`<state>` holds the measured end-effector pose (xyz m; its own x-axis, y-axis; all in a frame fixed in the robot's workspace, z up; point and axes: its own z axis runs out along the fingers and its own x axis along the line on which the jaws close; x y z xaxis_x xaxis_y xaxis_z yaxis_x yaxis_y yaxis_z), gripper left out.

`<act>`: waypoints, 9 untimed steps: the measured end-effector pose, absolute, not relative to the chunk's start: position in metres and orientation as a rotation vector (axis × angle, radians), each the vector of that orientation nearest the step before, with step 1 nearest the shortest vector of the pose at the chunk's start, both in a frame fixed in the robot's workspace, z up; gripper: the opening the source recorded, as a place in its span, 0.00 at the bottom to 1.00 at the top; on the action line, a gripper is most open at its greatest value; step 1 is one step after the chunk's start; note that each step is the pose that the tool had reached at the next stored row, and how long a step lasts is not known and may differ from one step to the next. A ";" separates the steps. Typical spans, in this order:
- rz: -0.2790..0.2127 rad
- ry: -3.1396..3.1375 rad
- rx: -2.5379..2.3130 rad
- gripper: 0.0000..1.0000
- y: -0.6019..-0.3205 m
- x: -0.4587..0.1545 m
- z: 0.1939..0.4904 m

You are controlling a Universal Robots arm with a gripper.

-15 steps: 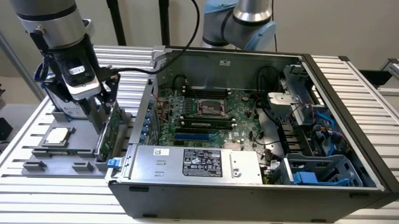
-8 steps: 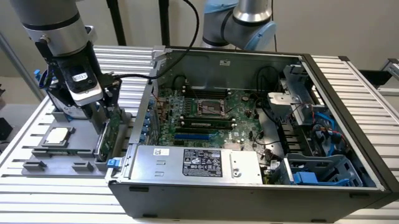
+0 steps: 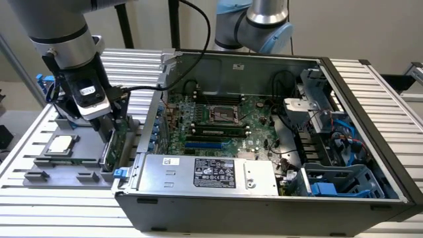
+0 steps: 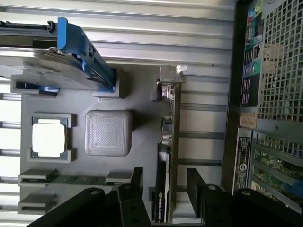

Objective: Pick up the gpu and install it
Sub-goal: 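Pick up the gpu and move the gpu toward the slot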

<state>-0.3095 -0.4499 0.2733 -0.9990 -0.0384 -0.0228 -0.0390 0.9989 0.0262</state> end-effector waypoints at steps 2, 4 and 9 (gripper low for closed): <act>0.041 3.117 -0.055 1.00 -0.451 -0.309 0.270; 0.041 3.115 -0.050 1.00 -0.451 -0.310 0.266; 0.041 3.110 -0.036 1.00 -0.451 -0.310 0.257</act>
<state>-0.3095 -0.4514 0.2570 -0.9992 -0.0230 -0.0313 -0.0238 0.9994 0.0259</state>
